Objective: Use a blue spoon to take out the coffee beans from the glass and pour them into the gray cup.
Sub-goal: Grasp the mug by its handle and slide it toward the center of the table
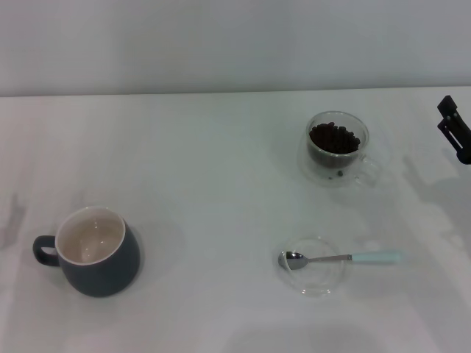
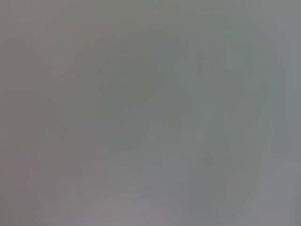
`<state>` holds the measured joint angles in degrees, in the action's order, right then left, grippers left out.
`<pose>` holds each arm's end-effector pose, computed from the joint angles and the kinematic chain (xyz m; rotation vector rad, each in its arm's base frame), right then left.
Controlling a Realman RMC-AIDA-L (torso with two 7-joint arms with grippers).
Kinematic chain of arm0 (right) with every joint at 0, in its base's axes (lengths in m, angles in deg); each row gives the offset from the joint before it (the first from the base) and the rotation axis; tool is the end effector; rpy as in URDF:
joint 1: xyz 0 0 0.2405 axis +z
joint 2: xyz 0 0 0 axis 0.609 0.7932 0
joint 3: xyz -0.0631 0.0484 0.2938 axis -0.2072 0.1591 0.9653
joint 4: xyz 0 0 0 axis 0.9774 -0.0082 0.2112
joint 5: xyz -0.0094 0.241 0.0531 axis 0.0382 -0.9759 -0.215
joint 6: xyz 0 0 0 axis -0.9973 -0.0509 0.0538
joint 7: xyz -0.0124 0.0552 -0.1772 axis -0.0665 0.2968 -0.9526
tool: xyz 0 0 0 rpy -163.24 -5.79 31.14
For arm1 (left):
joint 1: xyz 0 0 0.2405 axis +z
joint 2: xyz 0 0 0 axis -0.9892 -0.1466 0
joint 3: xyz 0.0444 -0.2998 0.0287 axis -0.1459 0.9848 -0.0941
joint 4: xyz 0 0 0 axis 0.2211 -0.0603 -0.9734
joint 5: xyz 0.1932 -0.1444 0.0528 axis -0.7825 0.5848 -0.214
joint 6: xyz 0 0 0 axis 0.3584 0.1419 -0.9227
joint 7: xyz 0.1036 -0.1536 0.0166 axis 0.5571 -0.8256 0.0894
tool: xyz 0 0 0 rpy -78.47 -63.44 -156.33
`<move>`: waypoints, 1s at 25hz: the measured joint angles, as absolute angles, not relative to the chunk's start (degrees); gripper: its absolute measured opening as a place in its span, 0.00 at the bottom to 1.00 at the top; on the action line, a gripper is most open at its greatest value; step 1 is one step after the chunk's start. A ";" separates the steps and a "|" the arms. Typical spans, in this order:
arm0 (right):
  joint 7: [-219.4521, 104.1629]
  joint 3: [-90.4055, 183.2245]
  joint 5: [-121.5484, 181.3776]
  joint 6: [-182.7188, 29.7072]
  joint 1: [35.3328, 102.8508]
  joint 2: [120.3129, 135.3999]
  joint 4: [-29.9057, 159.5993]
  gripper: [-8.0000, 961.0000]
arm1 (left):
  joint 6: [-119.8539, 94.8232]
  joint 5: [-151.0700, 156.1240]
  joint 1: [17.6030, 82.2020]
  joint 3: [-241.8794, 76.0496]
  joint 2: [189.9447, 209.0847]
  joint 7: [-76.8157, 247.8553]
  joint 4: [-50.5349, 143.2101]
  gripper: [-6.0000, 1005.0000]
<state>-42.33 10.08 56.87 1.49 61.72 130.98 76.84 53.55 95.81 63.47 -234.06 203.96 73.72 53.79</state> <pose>0.4071 0.3553 -0.0243 -1.5648 0.5178 0.8579 -0.4357 0.3435 -0.0474 -1.3818 -0.7053 -0.7281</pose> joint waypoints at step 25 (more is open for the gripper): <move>-42.33 10.08 56.80 1.60 61.86 130.97 75.34 0.88 | 63.10 93.85 73.33 -234.14 203.93 71.78 53.81 0.86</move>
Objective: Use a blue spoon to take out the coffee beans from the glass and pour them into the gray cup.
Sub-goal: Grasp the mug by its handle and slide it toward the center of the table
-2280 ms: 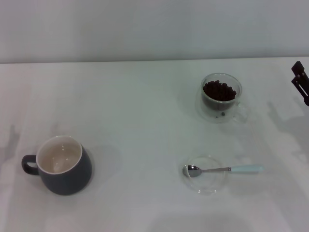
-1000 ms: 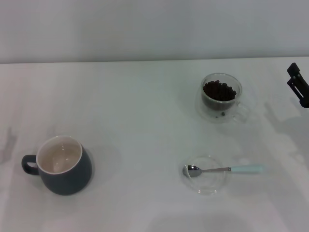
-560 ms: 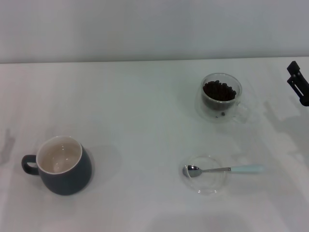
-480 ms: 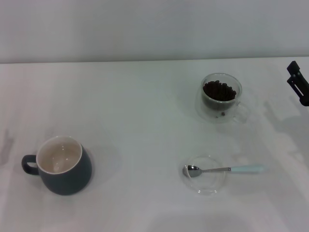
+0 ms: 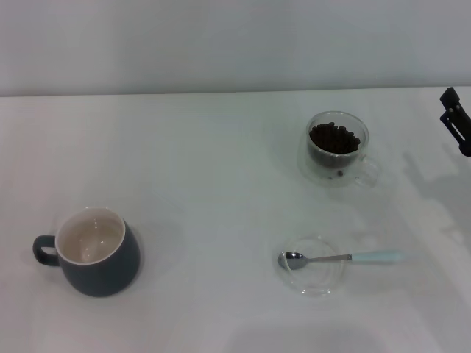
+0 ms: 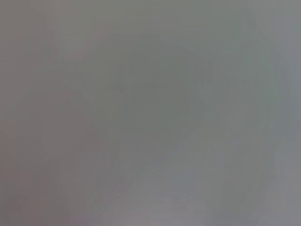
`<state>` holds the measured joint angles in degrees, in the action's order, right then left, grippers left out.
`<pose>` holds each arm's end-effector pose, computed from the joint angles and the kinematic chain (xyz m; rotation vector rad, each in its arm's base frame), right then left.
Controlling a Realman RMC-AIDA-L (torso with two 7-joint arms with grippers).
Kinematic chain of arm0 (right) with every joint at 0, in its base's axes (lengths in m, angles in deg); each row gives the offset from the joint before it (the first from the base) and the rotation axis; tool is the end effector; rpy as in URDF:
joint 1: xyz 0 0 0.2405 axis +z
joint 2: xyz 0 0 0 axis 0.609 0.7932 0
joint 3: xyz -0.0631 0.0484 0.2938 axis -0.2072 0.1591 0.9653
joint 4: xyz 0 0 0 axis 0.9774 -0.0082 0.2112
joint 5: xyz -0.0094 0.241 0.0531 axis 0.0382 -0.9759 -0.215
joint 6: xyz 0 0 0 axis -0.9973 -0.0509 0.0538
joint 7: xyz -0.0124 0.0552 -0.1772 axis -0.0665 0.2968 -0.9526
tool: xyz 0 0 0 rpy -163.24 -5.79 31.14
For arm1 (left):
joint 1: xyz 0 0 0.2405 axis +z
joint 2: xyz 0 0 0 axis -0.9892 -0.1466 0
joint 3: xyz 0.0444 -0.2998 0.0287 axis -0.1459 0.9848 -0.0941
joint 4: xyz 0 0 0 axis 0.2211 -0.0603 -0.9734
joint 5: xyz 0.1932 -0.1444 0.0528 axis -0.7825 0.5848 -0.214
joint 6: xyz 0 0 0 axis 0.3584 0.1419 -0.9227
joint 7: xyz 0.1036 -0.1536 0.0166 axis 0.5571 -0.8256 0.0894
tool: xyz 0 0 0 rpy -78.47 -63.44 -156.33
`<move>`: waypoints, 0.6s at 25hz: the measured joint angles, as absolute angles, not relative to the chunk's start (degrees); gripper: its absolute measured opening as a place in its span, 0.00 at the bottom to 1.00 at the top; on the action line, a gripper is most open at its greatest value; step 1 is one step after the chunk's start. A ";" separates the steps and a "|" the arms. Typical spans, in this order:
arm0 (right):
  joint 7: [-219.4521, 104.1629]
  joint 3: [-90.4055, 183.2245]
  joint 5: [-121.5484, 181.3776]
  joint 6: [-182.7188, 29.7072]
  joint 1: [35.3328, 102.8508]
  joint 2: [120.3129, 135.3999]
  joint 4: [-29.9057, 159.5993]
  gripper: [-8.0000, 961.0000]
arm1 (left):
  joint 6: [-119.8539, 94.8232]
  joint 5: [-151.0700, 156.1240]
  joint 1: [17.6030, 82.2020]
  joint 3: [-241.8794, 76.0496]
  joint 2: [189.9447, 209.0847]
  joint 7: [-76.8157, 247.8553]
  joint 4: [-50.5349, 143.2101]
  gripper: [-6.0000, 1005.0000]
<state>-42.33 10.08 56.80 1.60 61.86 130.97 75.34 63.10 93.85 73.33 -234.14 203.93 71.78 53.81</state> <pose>0.4039 0.3607 -0.0180 -1.5615 0.4849 0.8641 -0.4604 0.2654 -0.0323 -1.2964 -0.6885 -0.7394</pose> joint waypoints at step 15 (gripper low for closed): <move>-42.36 9.66 56.87 1.69 61.95 130.97 73.55 0.88 | 64.02 75.85 77.05 -234.15 203.69 69.41 46.17 0.85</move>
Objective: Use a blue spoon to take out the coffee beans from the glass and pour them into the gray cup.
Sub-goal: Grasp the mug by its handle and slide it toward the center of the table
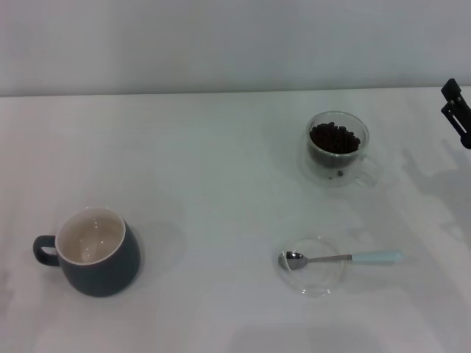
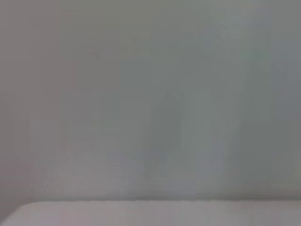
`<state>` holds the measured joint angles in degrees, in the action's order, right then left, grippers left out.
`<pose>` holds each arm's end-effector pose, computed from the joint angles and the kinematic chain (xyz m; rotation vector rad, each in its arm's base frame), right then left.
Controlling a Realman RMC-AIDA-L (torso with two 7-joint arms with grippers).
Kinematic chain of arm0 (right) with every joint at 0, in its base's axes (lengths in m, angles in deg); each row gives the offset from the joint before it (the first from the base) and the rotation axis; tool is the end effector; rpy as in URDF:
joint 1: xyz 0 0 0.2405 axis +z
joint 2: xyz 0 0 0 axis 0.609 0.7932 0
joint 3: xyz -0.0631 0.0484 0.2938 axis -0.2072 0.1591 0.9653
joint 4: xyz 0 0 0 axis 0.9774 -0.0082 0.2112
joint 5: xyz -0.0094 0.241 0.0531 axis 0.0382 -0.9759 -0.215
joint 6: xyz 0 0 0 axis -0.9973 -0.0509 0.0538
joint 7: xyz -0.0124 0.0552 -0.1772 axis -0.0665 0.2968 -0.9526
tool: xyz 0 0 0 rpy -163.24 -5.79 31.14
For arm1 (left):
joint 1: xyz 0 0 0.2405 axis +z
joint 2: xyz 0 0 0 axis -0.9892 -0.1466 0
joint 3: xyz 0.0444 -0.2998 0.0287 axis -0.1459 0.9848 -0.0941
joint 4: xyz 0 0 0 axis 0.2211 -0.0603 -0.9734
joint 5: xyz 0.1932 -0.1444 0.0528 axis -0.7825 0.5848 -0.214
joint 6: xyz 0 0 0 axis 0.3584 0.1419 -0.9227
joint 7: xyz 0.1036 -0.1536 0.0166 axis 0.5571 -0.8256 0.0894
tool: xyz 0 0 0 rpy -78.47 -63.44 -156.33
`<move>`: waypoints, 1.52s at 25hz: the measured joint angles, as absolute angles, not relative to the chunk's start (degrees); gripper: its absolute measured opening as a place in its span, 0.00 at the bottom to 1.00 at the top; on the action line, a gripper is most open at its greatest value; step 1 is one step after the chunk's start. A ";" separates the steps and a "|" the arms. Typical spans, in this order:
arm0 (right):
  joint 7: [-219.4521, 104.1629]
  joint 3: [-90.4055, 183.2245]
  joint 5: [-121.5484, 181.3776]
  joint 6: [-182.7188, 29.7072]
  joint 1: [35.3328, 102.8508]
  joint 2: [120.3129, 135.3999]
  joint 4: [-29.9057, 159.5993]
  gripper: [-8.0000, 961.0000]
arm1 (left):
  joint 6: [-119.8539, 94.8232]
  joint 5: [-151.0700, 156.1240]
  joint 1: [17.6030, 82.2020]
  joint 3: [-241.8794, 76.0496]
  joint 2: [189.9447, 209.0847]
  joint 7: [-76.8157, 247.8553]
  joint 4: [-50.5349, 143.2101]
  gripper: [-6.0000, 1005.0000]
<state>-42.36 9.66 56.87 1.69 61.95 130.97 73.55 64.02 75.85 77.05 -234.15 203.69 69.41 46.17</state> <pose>0.3997 0.3662 -0.0122 -1.5673 0.4451 0.8692 -0.4692 0.2247 -0.0541 -1.6021 -0.6492 -0.6394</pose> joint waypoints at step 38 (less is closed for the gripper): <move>-42.35 9.99 56.86 3.11 61.20 130.80 74.04 0.88 | 51.38 65.21 65.91 -234.18 203.88 76.35 46.68 0.71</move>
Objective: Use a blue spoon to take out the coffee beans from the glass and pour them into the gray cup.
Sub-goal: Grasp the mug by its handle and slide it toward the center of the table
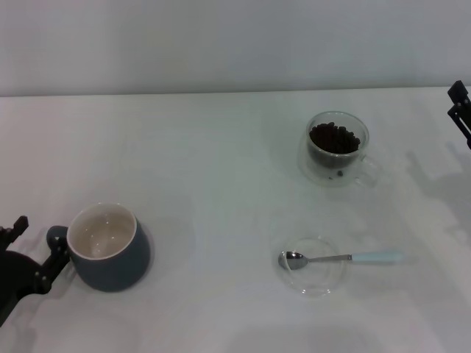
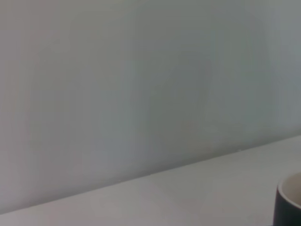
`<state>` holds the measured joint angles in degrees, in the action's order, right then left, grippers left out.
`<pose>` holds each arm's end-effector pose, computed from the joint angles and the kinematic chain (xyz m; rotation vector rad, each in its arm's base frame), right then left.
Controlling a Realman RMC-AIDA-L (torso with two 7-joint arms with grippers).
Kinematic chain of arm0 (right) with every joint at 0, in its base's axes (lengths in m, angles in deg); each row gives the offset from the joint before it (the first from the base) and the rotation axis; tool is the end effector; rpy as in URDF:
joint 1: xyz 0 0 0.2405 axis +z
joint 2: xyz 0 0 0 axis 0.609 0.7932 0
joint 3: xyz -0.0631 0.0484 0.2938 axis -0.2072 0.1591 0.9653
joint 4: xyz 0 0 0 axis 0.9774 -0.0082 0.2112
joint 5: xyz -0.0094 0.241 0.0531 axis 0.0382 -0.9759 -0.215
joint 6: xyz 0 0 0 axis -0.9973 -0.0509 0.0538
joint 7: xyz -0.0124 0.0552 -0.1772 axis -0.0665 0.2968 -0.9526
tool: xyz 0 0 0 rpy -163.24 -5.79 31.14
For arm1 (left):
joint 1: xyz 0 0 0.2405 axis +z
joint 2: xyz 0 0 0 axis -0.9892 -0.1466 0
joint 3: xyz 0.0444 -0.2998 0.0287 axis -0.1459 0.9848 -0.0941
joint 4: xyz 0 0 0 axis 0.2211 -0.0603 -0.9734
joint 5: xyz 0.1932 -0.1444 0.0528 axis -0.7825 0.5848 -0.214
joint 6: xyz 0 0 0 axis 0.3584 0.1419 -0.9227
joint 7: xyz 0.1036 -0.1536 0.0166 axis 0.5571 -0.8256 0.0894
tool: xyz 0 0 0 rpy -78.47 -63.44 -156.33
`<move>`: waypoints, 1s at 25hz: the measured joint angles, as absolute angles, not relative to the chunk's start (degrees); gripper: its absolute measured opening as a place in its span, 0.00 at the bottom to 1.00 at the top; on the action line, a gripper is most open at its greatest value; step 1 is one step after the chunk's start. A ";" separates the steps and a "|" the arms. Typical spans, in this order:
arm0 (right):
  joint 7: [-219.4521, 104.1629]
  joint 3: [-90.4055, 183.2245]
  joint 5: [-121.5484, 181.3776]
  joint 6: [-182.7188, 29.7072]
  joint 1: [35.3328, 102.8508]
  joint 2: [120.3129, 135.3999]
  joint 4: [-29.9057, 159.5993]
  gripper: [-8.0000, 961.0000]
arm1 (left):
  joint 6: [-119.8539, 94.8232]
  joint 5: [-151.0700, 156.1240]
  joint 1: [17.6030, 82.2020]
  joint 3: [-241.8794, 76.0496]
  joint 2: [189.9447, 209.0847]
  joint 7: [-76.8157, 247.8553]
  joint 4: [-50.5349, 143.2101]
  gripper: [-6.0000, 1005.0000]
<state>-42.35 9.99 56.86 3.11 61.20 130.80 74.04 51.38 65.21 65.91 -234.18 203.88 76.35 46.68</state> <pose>0.4024 0.3589 -0.0093 -1.5528 0.4434 0.8768 -0.4352 0.3030 -0.1050 -1.9241 -0.4950 -0.5066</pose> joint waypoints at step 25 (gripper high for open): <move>-42.35 10.08 56.42 2.71 61.81 130.89 73.43 0.88 | 51.34 65.12 64.36 -234.32 203.93 80.05 48.00 0.15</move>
<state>-42.35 10.08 56.42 2.71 61.81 130.89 73.43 51.34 65.12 64.36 -234.32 203.93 80.05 48.00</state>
